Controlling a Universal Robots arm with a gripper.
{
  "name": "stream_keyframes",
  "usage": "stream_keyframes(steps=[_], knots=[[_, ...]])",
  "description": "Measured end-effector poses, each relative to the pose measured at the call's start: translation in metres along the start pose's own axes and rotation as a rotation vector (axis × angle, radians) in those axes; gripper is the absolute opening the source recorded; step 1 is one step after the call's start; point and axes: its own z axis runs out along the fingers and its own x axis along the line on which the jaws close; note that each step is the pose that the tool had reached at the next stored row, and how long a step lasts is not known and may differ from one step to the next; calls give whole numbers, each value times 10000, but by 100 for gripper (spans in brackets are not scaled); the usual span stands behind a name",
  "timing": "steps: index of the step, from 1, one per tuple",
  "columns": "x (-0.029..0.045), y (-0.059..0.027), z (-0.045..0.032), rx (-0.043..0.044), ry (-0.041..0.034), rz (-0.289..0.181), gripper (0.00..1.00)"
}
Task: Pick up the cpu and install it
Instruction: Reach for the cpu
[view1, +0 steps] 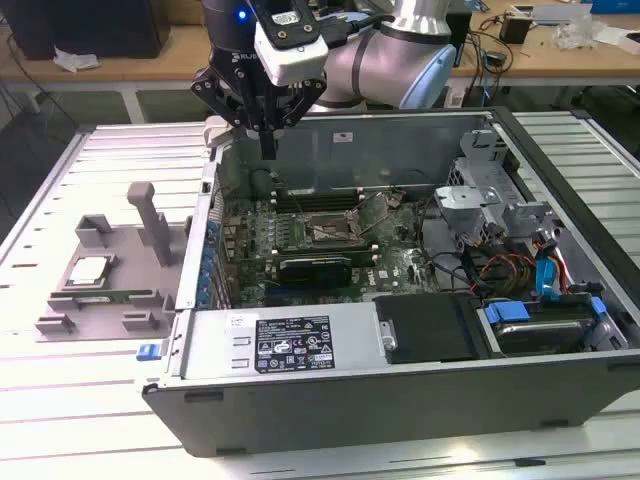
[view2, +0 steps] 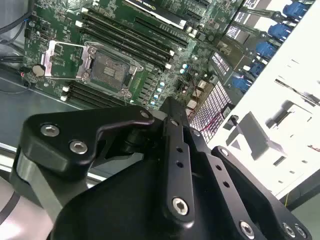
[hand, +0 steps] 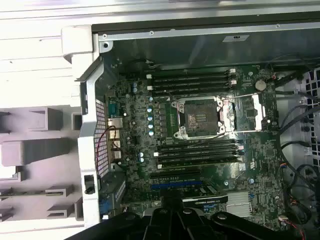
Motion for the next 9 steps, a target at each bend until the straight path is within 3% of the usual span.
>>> stream_keyframes(steps=[9], knots=[[4,2,0,-2,0,2,11]])
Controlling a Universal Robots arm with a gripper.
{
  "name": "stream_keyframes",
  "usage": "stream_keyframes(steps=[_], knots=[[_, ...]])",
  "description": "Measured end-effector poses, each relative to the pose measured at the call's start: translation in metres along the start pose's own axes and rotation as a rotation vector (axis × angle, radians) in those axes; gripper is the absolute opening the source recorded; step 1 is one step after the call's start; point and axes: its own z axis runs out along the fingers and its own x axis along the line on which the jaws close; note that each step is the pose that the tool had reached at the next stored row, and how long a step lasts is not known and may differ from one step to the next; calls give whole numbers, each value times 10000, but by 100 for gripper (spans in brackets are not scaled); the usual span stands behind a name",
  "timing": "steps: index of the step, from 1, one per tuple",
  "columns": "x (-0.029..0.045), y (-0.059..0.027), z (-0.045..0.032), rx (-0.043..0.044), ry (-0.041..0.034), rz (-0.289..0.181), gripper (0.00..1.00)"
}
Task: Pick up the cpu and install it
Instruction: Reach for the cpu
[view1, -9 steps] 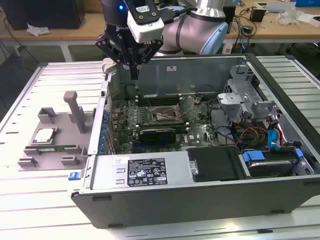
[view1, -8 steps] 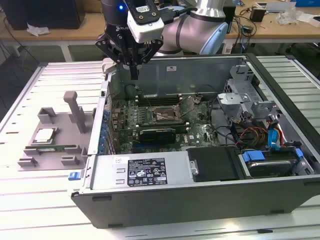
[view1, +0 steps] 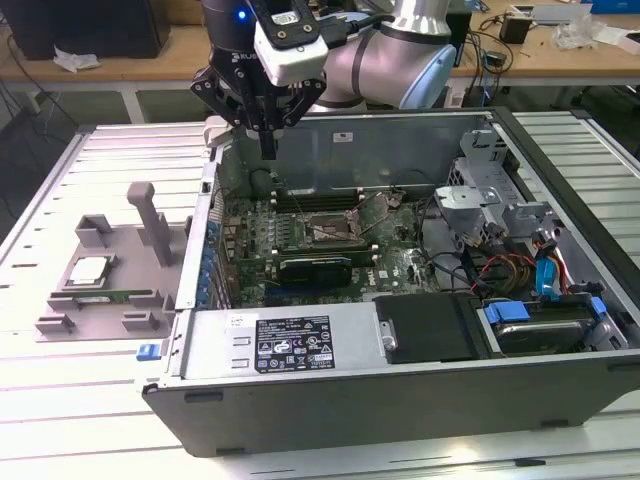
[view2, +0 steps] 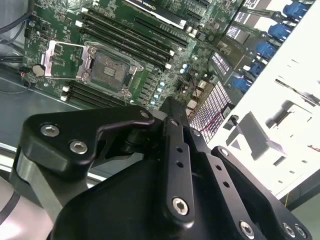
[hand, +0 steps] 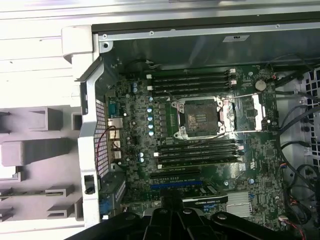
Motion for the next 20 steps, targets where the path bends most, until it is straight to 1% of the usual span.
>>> stream_keyframes(steps=[10,20], knots=[[101,-8,-2,-1,0,-1,11],[187,-14,-5,0,1,-1,11]])
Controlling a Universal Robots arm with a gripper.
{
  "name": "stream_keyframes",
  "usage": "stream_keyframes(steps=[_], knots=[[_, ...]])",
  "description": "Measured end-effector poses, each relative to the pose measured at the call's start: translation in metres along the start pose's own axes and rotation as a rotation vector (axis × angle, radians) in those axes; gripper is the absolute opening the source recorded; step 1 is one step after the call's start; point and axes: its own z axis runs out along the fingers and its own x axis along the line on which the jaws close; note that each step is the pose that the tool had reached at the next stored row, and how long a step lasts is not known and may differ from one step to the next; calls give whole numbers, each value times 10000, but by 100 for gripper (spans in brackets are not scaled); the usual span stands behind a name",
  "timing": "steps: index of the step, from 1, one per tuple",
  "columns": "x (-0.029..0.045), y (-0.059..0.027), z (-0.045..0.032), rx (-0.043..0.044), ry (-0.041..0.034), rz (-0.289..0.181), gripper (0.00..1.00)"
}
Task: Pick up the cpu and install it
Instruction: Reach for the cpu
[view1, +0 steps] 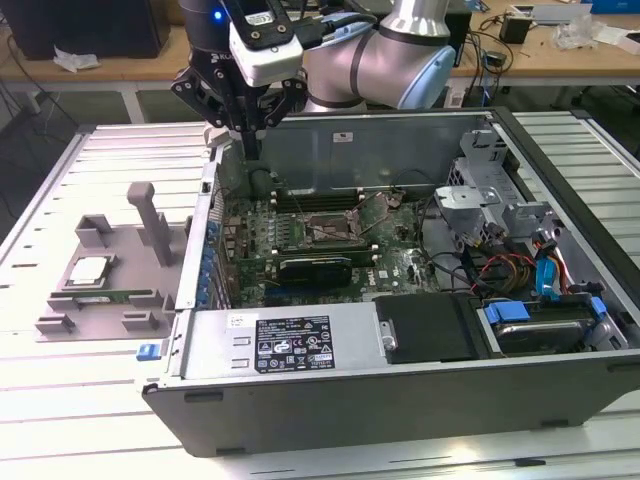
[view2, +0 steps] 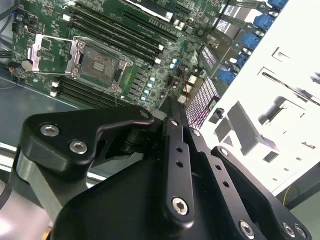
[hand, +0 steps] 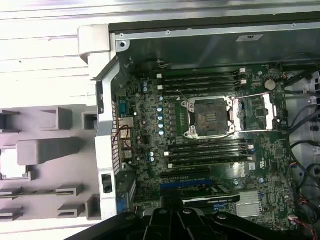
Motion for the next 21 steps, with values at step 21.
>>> stream_keyframes(steps=[21], knots=[[177,-13,-5,0,0,0,11]])
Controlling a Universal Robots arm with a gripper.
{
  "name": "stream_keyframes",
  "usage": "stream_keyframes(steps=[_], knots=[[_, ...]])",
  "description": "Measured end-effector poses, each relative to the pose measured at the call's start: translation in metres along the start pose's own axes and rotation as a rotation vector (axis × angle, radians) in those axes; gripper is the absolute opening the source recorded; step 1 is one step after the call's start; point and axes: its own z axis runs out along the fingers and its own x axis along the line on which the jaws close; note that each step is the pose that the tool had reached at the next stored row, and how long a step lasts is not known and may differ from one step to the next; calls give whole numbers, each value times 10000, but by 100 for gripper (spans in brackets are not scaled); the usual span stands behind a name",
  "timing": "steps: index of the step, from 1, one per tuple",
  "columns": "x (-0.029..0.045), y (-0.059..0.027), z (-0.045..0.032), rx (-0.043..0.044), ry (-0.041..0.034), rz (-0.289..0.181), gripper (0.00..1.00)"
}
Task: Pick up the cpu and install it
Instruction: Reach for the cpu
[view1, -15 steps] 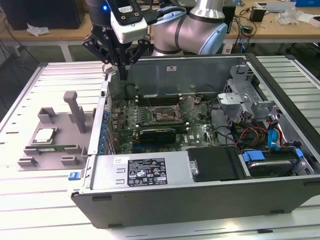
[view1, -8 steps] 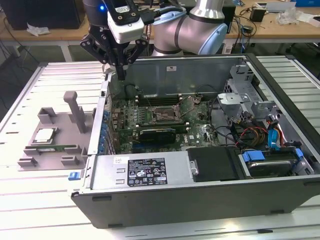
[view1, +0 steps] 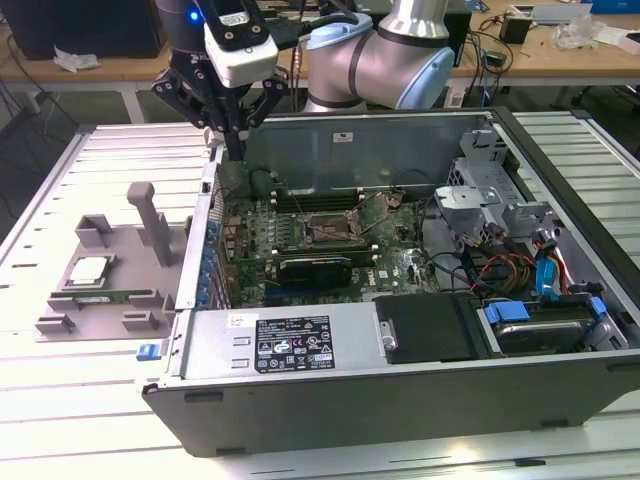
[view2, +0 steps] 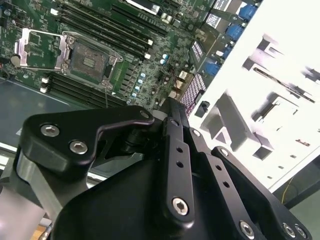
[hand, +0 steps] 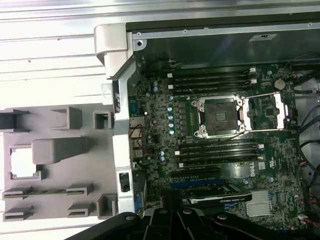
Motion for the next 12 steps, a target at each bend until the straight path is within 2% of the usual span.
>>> stream_keyframes(steps=[12], knots=[[156,-11,-3,-1,0,0,11]])
